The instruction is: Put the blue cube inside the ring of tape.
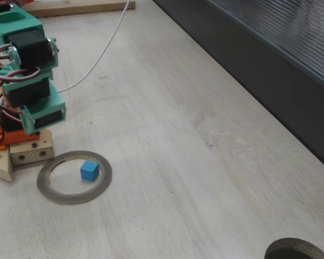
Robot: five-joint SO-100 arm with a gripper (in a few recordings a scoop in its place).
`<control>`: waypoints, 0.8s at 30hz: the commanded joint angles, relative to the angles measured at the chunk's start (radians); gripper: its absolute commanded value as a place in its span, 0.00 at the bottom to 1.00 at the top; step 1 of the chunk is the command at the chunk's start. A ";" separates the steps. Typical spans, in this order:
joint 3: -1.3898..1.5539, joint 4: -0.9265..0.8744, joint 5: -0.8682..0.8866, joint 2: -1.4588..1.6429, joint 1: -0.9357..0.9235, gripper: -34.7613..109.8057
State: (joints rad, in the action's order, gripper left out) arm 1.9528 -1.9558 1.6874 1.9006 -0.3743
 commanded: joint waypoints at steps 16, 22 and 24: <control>0.144 -0.046 0.017 0.025 0.000 0.24; 0.144 -0.038 0.017 0.017 0.000 0.24; 0.146 -0.037 0.017 0.011 0.000 0.24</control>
State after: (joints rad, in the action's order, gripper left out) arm 2.0923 -1.9727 1.6889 1.8991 -0.3743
